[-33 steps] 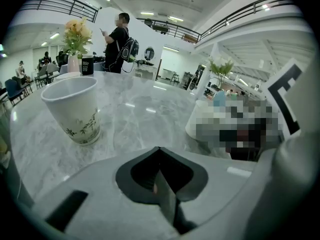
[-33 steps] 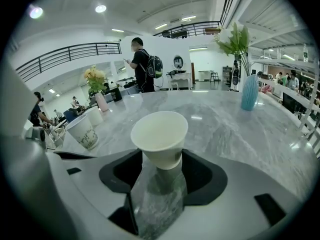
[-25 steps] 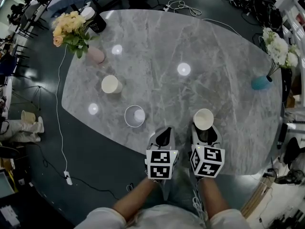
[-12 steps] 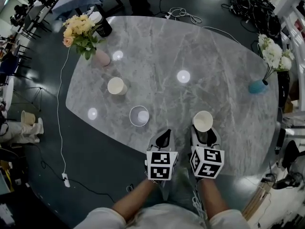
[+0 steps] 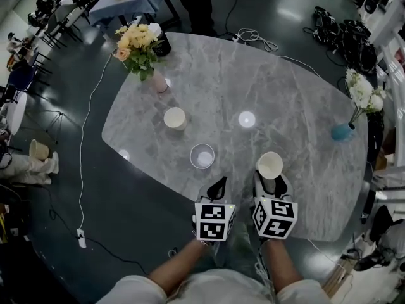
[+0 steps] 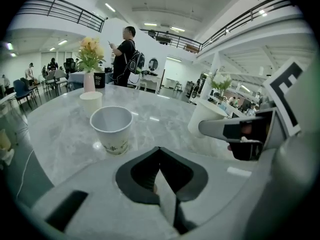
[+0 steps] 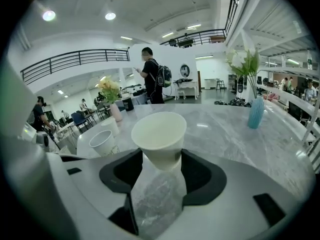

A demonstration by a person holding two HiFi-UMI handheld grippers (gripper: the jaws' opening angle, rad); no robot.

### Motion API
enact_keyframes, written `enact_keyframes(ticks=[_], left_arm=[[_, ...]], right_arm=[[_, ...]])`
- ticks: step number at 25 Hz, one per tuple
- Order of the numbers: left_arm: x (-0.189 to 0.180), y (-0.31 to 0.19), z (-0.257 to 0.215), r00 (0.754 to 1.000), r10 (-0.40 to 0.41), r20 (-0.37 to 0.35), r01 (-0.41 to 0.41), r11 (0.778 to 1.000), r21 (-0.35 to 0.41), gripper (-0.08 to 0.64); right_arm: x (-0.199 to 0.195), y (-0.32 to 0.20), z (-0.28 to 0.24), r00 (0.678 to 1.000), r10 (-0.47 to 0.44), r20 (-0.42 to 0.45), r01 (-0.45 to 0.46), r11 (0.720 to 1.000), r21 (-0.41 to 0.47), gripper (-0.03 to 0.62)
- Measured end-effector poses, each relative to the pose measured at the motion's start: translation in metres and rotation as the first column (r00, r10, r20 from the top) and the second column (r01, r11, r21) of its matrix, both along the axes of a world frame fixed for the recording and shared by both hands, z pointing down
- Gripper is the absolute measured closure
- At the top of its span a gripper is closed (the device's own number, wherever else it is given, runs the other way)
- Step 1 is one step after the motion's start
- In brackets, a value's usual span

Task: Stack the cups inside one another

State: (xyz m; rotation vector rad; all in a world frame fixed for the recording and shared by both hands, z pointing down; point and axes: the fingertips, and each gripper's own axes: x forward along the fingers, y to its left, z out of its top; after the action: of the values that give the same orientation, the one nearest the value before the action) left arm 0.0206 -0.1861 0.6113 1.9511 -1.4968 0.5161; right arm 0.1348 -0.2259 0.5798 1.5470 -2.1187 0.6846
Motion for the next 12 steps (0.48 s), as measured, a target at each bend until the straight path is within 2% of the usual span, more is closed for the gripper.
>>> enact_keyframes(ticks=[8,12], left_arm=[[-0.031,0.001,-0.023,0.995,-0.103,-0.004,0.103,0.993,0.062,0.565],[-0.063,0.008,-0.035,0.988,-0.157,-0.008,0.157,0.985,0.074,0.565]], right_arm=[[-0.036,-0.004,-0.023,0.996,-0.093,0.014,0.092,0.995,0.044,0.37],[-0.072,-0.002,-0.038,0.988,-0.15,0.017,0.149,0.987,0.067,0.37]])
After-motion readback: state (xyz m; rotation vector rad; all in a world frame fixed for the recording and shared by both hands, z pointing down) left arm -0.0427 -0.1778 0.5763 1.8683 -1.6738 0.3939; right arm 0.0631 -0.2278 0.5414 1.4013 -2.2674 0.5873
